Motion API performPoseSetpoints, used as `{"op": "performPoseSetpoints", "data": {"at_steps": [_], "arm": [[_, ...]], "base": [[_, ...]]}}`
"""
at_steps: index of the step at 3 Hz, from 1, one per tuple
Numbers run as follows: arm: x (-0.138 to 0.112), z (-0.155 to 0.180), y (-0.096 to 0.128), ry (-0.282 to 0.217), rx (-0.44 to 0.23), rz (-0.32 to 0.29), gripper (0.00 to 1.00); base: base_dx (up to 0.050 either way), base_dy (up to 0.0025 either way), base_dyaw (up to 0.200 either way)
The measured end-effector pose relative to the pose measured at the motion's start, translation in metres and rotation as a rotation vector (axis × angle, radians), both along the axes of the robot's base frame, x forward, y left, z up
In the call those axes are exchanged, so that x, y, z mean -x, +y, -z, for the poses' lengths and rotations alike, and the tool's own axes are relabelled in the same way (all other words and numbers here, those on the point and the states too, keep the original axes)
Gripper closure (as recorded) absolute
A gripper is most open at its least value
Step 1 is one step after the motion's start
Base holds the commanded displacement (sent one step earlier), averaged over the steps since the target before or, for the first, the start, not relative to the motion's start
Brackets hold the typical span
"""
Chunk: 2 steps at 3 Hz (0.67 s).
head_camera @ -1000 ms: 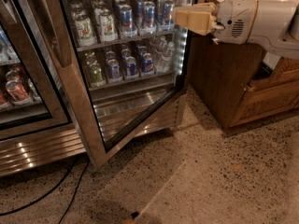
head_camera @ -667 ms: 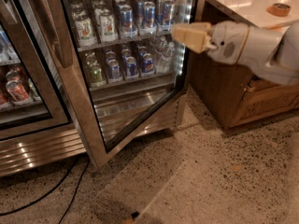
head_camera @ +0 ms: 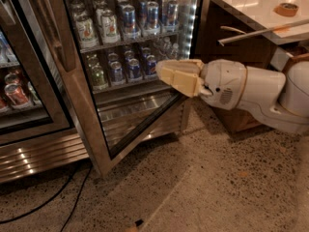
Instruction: Open right fridge door
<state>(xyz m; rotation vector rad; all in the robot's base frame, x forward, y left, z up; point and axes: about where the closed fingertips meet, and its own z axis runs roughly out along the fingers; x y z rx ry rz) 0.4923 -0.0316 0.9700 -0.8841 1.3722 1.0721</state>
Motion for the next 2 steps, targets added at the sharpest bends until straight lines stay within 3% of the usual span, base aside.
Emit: {"op": "performPoseSetpoints", "data": {"at_steps": [1, 2], "arm": [[0.059, -0.01, 0.011, -0.045, 0.013, -0.029, 1.0], [0.101, -0.02, 0.02, -0.084, 0.023, -0.063, 1.0]], "base": [[0.0, 0.0, 0.0], [0.0, 0.0, 0.0]]}}
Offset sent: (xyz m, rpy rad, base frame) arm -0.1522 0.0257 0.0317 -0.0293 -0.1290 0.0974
